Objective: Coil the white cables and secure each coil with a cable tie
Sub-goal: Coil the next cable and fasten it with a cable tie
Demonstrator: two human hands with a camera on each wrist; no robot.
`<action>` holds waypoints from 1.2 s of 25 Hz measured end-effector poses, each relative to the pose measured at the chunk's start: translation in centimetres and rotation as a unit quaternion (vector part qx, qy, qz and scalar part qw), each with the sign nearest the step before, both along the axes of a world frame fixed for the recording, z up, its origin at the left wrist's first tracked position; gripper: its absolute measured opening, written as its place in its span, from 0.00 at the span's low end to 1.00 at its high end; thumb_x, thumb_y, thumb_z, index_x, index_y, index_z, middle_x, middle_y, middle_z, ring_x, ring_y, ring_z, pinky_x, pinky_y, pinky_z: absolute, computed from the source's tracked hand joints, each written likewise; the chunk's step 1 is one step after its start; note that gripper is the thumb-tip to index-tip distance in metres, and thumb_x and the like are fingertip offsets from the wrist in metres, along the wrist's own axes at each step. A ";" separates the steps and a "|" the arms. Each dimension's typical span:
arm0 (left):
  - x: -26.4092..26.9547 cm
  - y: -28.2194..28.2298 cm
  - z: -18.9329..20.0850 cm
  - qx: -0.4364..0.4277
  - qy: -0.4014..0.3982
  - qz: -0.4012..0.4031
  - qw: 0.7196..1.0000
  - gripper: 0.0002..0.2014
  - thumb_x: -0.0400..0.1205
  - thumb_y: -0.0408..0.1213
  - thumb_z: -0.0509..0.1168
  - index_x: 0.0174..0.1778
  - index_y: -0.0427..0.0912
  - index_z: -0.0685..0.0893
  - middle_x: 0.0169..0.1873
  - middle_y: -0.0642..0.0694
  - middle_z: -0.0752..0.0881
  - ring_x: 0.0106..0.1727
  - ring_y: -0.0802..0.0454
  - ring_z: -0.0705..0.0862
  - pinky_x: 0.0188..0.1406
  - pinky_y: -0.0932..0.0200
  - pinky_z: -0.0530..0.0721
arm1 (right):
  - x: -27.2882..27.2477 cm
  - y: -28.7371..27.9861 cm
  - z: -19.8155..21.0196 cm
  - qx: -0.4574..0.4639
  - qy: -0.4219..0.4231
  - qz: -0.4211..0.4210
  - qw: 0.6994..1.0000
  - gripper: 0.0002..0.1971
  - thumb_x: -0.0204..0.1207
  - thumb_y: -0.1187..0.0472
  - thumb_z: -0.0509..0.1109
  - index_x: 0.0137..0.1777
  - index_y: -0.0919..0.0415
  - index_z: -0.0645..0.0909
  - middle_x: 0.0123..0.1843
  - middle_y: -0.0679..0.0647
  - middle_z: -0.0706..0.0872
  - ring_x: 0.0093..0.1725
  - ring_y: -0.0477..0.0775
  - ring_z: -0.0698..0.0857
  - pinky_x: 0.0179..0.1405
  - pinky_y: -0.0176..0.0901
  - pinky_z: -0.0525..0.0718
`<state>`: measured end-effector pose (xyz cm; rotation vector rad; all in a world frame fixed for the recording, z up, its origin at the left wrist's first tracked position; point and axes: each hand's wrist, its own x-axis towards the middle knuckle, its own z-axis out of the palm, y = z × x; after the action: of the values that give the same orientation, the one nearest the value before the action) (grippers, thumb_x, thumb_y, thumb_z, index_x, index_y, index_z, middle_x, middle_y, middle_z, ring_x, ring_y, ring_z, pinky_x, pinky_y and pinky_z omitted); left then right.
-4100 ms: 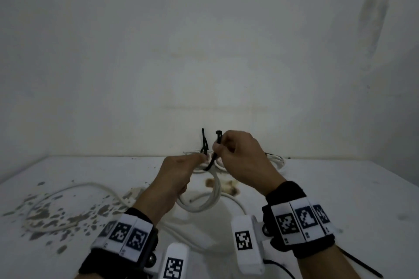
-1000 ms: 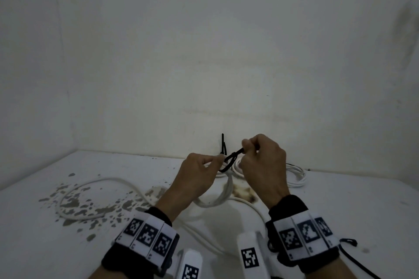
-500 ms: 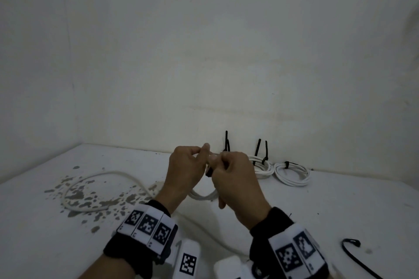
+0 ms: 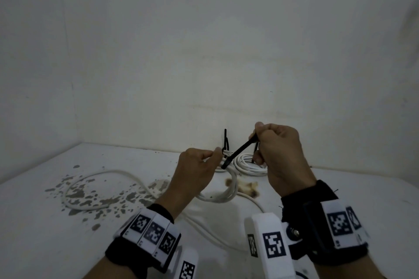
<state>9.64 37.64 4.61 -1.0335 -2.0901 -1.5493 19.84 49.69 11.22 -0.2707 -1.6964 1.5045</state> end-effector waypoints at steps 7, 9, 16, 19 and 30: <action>-0.9 -0.1 -0.4 -0.019 -0.010 0.057 0.998 0.30 0.84 0.47 0.61 0.13 0.46 0.68 0.11 0.51 0.63 0.16 0.53 0.64 0.22 0.60 0.61 | 0.8 -4.8 -0.6 0.223 -0.084 -0.038 0.970 0.17 0.83 0.61 0.67 0.34 0.71 0.82 0.21 0.46 0.82 0.23 0.42 0.80 0.22 0.34 0.75; -0.7 -0.6 -0.1 -0.027 0.037 0.065 0.997 0.26 0.79 0.50 0.57 0.13 0.48 0.64 0.10 0.52 0.63 0.16 0.54 0.69 0.18 0.64 0.61 | 0.5 -6.5 -1.5 0.272 -0.093 -0.036 0.957 0.15 0.82 0.62 0.67 0.34 0.67 0.83 0.29 0.53 0.87 0.30 0.47 0.85 0.29 0.37 0.81; -1.1 -1.4 0.1 -0.030 -0.044 0.068 0.996 0.28 0.83 0.48 0.61 0.17 0.39 0.75 0.11 0.51 0.65 0.17 0.55 0.64 0.23 0.60 0.66 | 0.9 -5.8 -0.1 0.206 -0.067 -0.053 0.975 0.16 0.83 0.57 0.68 0.34 0.61 0.85 0.29 0.47 0.87 0.32 0.36 0.84 0.32 0.31 0.77; -0.6 -0.8 1.1 -0.034 -0.174 0.007 0.984 0.27 0.84 0.49 0.61 0.27 0.29 0.78 0.13 0.54 0.64 0.16 0.56 0.62 0.19 0.63 0.64 | 1.3 -4.1 1.4 0.135 -0.001 -0.034 0.990 0.16 0.84 0.53 0.68 0.37 0.59 0.87 0.32 0.46 0.89 0.23 0.40 0.81 0.31 0.39 0.79; -1.5 -2.1 2.6 0.095 -0.508 -0.196 0.833 0.28 0.88 0.54 0.55 0.44 0.30 0.85 0.18 0.51 0.68 0.14 0.58 0.64 0.14 0.65 0.69 | 0.2 0.0 -1.7 0.137 -0.282 0.223 0.923 0.14 0.80 0.71 0.70 0.63 0.59 0.83 0.54 0.67 0.91 0.50 0.63 0.92 0.44 0.51 0.92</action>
<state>8.15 35.52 7.25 -0.6072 -2.2747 -2.9310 20.02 49.66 9.55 -0.1812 -2.5425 1.5685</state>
